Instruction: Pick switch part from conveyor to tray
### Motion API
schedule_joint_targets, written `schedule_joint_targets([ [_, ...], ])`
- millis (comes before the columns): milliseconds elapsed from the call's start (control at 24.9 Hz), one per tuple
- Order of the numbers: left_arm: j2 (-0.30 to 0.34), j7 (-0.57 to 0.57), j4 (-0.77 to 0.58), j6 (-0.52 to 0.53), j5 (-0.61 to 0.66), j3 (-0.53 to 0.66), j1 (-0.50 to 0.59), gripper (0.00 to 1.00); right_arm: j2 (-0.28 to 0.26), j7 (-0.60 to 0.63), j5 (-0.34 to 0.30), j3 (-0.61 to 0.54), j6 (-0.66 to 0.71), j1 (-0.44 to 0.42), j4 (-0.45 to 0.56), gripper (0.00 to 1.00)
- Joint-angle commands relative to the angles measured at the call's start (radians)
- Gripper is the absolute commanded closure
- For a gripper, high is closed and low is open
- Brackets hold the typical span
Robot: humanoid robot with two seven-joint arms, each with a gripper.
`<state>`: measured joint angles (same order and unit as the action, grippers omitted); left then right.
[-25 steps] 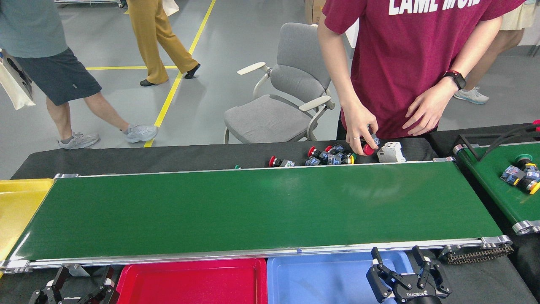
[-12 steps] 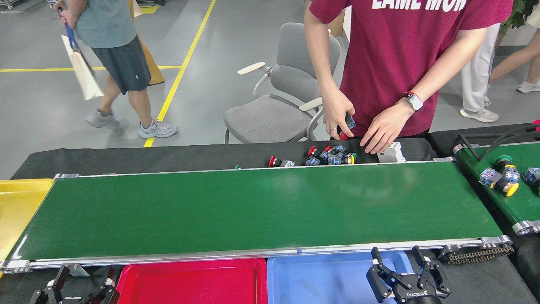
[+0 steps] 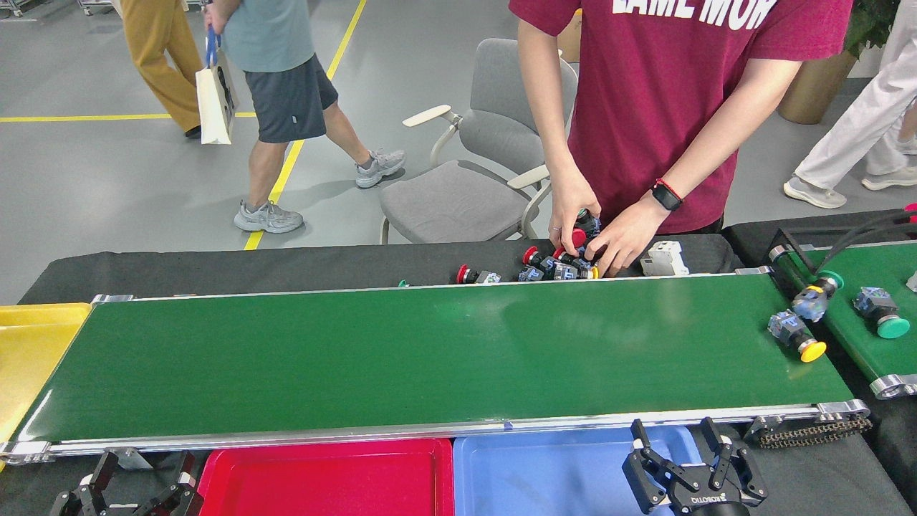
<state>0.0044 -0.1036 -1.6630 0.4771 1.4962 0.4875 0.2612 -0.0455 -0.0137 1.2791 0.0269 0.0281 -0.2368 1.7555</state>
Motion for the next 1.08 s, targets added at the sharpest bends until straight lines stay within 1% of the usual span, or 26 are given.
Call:
schedule_joint_targets([
  [0, 0.011, -0.007, -0.012, 0.005, -0.002, 0.0, -0.002, 0.0, 0.003, 0.008, 0.0, -0.001, -0.002, 0.007, 0.015, 0.01],
  [922, 0.011, -0.007, -0.014, 0.006, -0.001, 0.0, 0.001, 0.0, 0.003, 0.006, 0.0, -0.001, -0.004, 0.007, 0.015, 0.01],
  [1043, 0.011, -0.007, -0.014, 0.006, -0.001, -0.001, 0.001, 0.0, 0.004, 0.001, 0.0, -0.001, -0.008, 0.019, 0.009, 0.01],
])
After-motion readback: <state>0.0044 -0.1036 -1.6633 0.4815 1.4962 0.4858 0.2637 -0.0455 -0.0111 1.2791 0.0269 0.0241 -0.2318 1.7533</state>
